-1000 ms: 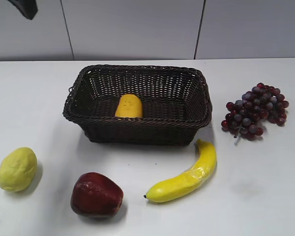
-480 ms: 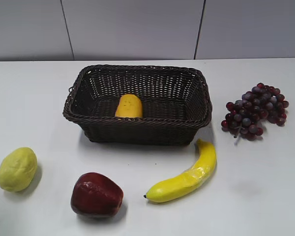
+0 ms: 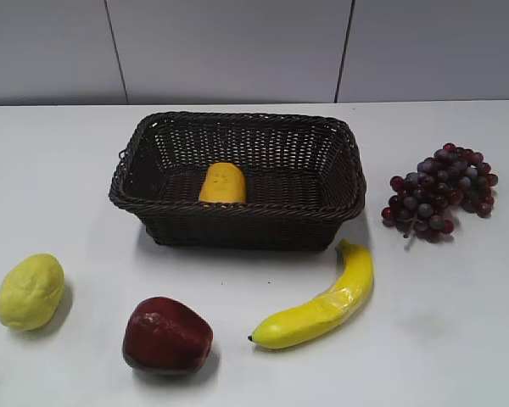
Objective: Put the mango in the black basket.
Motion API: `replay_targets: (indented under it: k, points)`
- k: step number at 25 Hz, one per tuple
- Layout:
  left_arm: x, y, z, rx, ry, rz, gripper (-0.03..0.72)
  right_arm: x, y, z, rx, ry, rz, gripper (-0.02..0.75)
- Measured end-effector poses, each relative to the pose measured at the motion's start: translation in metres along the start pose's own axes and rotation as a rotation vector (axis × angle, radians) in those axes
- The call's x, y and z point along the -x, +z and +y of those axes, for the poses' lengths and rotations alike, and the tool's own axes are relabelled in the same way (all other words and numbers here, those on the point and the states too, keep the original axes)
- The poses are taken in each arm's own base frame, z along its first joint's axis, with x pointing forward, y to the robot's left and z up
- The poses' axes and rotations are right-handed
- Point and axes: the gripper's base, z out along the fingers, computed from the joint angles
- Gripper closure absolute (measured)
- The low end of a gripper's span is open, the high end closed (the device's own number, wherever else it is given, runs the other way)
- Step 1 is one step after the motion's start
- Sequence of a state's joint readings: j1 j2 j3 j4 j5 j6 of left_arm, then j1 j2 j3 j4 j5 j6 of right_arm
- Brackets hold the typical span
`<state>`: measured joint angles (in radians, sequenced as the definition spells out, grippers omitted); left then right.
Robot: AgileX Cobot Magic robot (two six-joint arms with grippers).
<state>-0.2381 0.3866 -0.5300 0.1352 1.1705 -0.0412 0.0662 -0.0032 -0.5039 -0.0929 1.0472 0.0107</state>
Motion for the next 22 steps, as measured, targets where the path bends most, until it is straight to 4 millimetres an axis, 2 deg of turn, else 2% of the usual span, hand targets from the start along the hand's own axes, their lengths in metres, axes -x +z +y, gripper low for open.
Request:
replay_targets:
  k: [4, 8, 13, 22]
  points:
    - [-0.023, -0.023, 0.002, -0.008, -0.029, -0.212, 0.109, 0.000, 0.000, 0.000, 0.000, 0.000, 0.000, 0.239]
    - [-0.036, -0.029, 0.002, -0.009, -0.042, -0.375, 0.111, 0.000, 0.000, 0.000, 0.000, 0.000, 0.000, 0.239]
    - [-0.039, -0.030, 0.000, -0.025, -0.034, -0.412, 0.136, 0.000, 0.000, 0.000, 0.000, 0.000, 0.000, 0.239]
    - [-0.039, -0.030, -0.005, -0.078, 0.021, -0.417, 0.248, 0.000, 0.000, 0.000, 0.000, 0.000, 0.000, 0.239]
